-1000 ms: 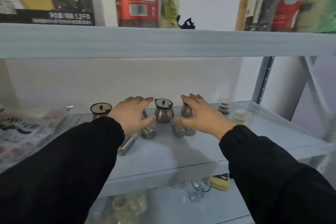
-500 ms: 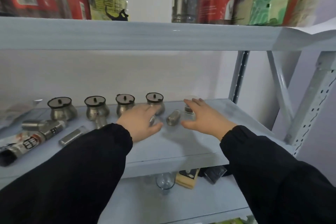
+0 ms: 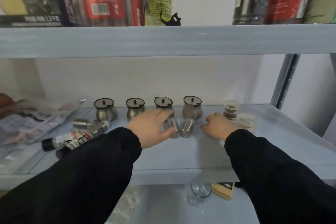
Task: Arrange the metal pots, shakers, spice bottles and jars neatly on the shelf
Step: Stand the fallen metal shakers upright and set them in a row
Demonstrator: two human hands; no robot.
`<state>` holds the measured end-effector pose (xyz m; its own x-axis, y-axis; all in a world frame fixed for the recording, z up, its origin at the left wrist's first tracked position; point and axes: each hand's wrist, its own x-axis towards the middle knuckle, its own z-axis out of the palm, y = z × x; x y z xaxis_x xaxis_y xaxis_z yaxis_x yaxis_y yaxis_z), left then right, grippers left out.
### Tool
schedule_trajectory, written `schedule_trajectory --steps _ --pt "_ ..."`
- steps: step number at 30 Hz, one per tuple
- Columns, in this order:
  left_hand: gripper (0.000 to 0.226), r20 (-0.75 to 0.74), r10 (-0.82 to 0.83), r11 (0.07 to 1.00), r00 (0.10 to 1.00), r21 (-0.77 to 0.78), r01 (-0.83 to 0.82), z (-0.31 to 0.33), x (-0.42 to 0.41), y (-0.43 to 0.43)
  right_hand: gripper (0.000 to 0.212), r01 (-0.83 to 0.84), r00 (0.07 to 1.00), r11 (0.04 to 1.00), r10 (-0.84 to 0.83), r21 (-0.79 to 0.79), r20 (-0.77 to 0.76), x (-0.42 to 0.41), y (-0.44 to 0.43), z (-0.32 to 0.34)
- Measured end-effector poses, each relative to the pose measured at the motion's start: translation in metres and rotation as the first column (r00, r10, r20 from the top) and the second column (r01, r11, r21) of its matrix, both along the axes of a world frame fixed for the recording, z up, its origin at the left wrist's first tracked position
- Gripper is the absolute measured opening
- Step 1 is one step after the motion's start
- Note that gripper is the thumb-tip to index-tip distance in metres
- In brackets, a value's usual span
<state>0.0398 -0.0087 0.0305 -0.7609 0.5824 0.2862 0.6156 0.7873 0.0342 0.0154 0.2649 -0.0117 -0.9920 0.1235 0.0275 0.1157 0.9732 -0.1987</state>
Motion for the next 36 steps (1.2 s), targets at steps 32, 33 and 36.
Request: schedule_trajectory --steps 32,33,36 --pt "0.056 0.069 -0.018 1.000 0.997 0.002 0.018 -0.014 -0.010 0.057 0.041 -0.064 0.982 0.968 0.018 -0.242 -0.186 0.015 0.039 0.029" --pt "0.056 0.073 0.002 1.000 0.997 0.005 -0.003 -0.015 -0.008 0.059 0.041 -0.076 0.984 0.962 0.030 -0.263 -0.176 0.015 0.042 0.029" --pt "0.053 0.067 0.039 0.999 0.997 0.013 -0.040 -0.016 0.001 0.067 0.058 -0.118 0.988 0.908 0.067 -0.401 -0.139 0.014 0.048 0.025"
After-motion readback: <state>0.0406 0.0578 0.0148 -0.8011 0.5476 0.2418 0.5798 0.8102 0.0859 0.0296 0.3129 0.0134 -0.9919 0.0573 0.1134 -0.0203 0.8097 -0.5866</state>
